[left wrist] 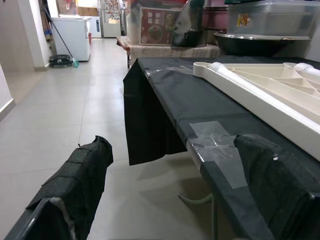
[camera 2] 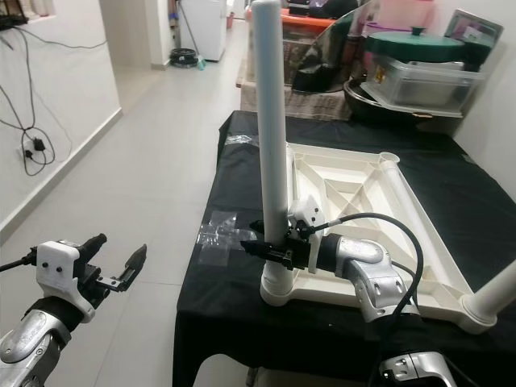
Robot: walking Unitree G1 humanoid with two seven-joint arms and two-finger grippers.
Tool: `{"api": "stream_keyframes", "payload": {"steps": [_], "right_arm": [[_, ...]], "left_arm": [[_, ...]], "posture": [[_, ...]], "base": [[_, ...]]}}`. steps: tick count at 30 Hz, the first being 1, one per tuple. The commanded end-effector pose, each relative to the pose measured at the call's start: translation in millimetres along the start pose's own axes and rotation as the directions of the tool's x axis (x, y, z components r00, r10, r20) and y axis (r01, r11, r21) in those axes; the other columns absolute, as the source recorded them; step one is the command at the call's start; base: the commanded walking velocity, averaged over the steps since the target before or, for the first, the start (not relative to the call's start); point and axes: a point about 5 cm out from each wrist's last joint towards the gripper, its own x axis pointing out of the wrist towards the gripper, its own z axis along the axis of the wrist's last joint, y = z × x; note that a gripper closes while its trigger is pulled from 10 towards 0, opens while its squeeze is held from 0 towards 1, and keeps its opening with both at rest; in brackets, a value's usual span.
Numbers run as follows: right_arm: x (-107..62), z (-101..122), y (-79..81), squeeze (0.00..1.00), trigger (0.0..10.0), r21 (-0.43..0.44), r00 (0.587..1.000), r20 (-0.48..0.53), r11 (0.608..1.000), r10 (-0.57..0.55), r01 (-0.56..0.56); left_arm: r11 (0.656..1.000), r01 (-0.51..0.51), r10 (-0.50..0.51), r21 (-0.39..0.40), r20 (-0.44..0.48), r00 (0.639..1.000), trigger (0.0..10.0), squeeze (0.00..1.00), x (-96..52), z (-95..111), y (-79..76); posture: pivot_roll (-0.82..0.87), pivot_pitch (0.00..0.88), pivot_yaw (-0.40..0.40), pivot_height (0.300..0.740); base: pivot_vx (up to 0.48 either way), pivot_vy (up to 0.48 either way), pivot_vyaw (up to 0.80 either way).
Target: Building children table
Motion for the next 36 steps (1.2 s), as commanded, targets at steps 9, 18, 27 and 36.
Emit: {"api": "stream_keyframes", "payload": {"steps": [9, 18, 27, 36], "right_arm": [[2.6, -24, 25.4, 0.0, 10.0, 0.108, 0.98, 0.043, 0.976, -0.192, 0.187], [5.5, -29, 39.2, 0.0, 10.0, 0.075, 0.992, 0.035, 0.99, -0.119, 0.116], [11.6, -23, 31.6, 0.0, 10.0, -0.036, 0.999, -0.033, 0.999, 0.038, -0.039], [16.6, -14, 32.3, 0.0, 10.0, -0.029, 0.989, -0.019, 0.989, 0.145, -0.145]], "left_arm": [[1.0, -0.012, 0.012, 0.0, -0.017, 1.0, 10.0, 0.0, -1.8, -6, 1.4], [1.0, -0.013, 0.013, 0.001, -0.022, 1.0, 10.0, 0.0, -0.9, -7, 3.2], [0.999, -0.035, 0.035, -0.006, -0.026, 0.999, 10.0, 0.0, -3.8, -10, 4.0], [0.998, -0.058, 0.058, -0.008, -0.029, 0.998, 10.0, 0.0, -6.7, -11, 6.3]], "posture": [[0.03, 0.0, -0.074, 0.74], [0.03, 0.0, -0.073, 0.74], [0.06, 0.0, -0.098, 0.74], [0.08, 0.0, -0.122, 0.74]], "base": [[0.0, 0.0, 0.0], [0.0, 0.0, 0.0], [0.0, 0.0, 0.0], [0.0, 0.0, 0.0]]}}
